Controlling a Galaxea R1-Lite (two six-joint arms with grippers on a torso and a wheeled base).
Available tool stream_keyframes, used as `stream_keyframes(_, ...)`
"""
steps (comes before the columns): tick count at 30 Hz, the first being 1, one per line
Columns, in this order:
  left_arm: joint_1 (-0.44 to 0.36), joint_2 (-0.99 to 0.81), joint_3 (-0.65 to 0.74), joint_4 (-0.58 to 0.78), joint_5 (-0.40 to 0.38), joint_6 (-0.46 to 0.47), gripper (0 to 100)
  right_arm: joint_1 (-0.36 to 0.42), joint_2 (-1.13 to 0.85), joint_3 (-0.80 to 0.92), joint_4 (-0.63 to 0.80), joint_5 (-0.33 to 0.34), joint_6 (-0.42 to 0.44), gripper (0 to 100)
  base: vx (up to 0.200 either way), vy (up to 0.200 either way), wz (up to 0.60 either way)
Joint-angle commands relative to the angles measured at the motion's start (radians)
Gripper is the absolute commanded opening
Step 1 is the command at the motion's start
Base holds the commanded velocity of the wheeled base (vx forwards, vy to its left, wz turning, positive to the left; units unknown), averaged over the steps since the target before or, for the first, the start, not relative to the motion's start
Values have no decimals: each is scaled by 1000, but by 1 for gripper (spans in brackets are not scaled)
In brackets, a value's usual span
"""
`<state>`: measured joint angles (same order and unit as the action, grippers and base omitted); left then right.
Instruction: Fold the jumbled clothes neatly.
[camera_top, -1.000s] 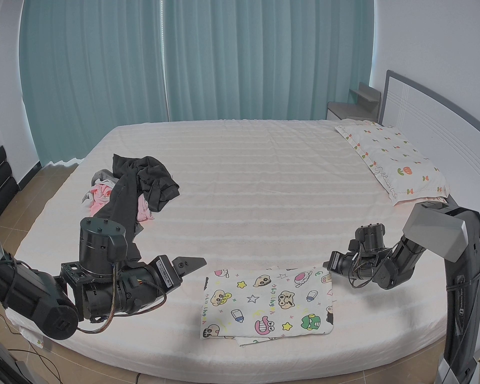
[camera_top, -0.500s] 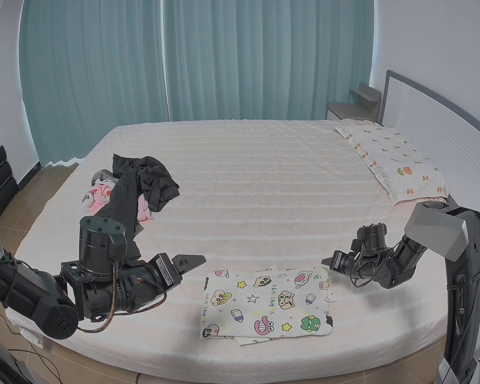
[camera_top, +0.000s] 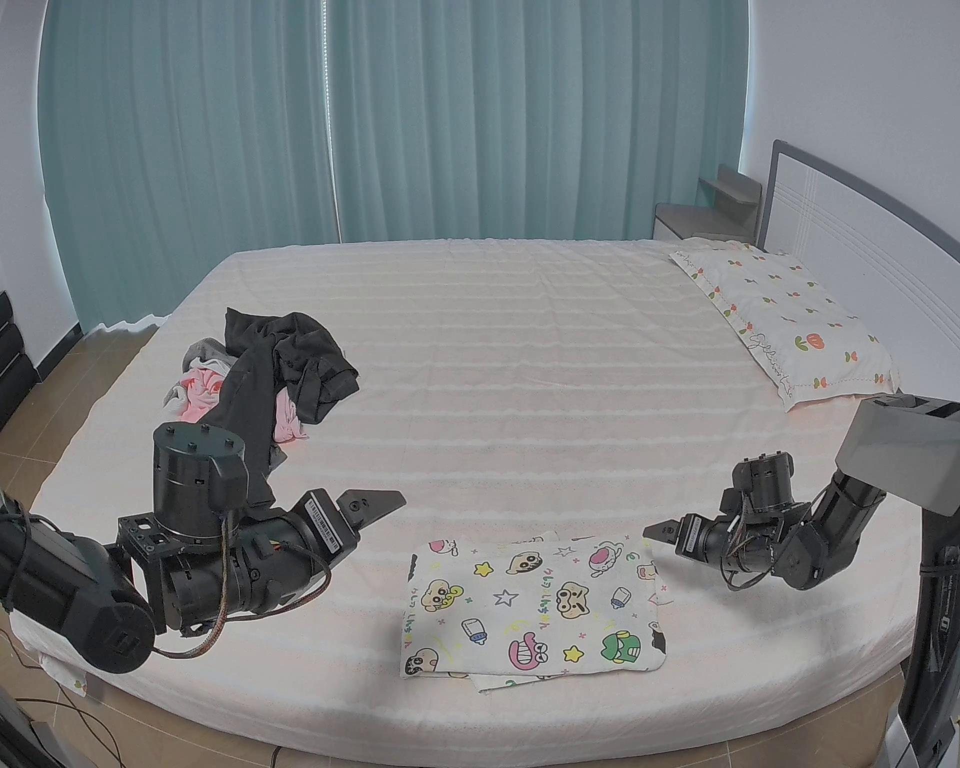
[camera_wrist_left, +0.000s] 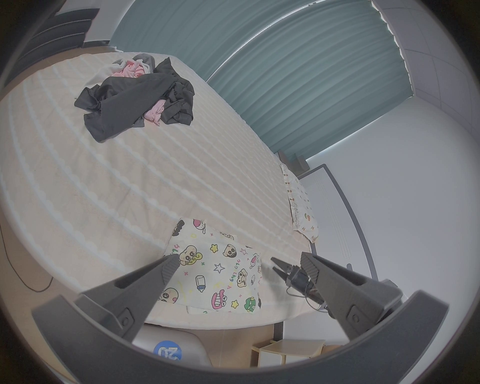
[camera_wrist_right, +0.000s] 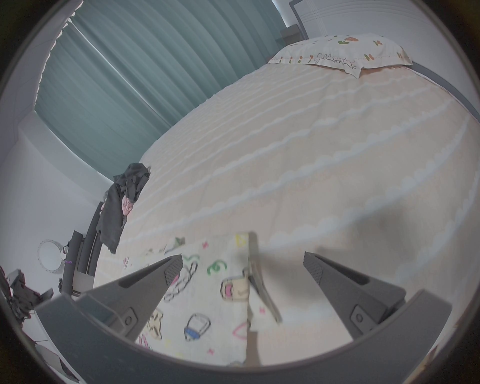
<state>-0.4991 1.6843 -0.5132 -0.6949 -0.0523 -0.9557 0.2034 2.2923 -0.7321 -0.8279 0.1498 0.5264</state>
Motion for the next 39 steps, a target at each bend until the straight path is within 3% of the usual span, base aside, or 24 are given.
stream_keyframes(1, -1, 2, -1, -2, -3, -6, 100, 16, -79, 120, -43, 4, -2, 100, 200, 0, 0)
stream_keyframes(7, -2, 9, -2, -2, -1, -8, 100, 16, -60, 177, -140, 11, 3, 100, 133, 0, 0)
stream_keyframes(12, -6, 12, 2, -2, 2, -8, 100, 17, -47, 201, -146, 60, 1, 100, 0, 0, 0)
stream_keyframes(17, -7, 52, -4, -2, 2, -5, 100, 13, -33, 215, -145, 68, -8, 100, 0, 0, 0)
stream_keyframes(21, -68, 123, -2, 3, 16, 14, 100, 19, -17, 244, -149, 68, -49, 100, 0, 0, 0)
stream_keyframes(26, -108, 203, 1, 5, 135, 61, 100, 24, -1, 290, -154, 90, -170, 100, 0, 0, 0)
stream_keyframes(33, -124, 365, -14, -5, 249, 170, 100, 50, 32, 338, -252, 108, -189, 100, 0, 0, 0)
stream_keyframes(39, -75, 492, -7, -92, 129, 270, 100, 68, 87, 398, -448, 106, -180, 100, 0, 0, 0)
